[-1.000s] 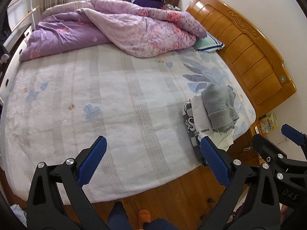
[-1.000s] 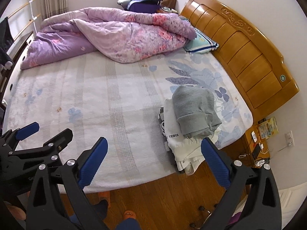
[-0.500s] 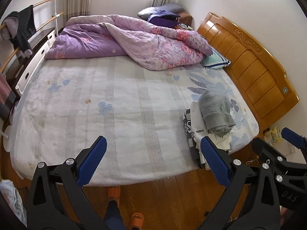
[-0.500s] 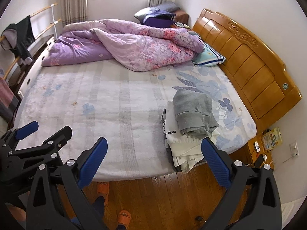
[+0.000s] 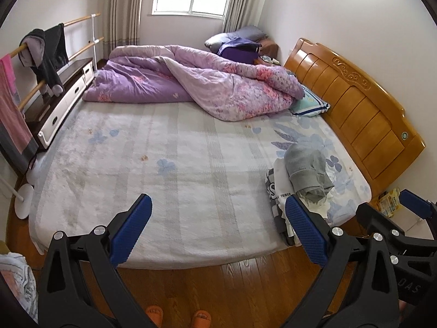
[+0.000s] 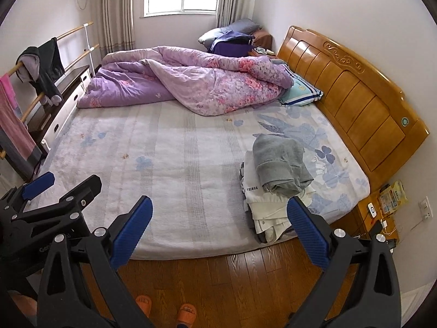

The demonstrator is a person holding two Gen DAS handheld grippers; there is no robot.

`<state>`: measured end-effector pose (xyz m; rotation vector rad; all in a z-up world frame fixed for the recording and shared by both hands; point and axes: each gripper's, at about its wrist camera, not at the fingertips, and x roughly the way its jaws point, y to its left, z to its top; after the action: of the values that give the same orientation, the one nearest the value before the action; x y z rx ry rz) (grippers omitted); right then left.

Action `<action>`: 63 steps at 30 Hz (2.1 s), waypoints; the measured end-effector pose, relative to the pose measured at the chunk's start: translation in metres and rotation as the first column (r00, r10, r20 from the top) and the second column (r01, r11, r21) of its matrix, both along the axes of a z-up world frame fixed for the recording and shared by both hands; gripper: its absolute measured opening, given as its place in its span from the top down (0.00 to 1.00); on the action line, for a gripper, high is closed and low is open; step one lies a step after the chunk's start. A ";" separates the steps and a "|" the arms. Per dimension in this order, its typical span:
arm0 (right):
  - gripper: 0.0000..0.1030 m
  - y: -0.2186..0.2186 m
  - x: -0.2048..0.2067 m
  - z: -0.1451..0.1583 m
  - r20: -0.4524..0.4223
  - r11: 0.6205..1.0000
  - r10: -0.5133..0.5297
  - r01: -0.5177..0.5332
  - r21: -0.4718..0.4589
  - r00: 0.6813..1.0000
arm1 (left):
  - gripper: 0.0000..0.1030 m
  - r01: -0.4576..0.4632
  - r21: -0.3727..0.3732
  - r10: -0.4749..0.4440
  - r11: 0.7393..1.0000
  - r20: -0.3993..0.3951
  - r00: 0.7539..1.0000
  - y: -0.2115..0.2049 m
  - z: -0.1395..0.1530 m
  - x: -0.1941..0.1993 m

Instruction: Fold large clothes

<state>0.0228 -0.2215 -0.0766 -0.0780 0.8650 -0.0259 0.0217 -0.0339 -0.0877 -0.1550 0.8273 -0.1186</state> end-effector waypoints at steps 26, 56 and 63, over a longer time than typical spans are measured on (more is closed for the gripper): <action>0.08 0.085 -0.059 0.042 0.092 0.997 -0.080 0.079 0.008 0.993 | 0.05 0.063 0.110 -0.084 0.992 0.198 0.977 0.103 0.070 -0.065; 0.08 0.100 -0.071 0.048 0.091 0.996 -0.093 0.094 -0.001 0.991 | 0.05 0.072 0.105 -0.093 0.992 0.212 0.973 0.124 0.079 -0.070; 0.08 0.099 -0.072 0.049 0.085 0.996 -0.094 0.094 -0.002 0.992 | 0.05 0.070 0.105 -0.090 0.992 0.209 0.974 0.121 0.079 -0.070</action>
<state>-0.0496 -0.1226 -0.0276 -0.0417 0.7829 -0.1193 -0.0480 0.0868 -0.0088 -0.0164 0.6233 -0.1679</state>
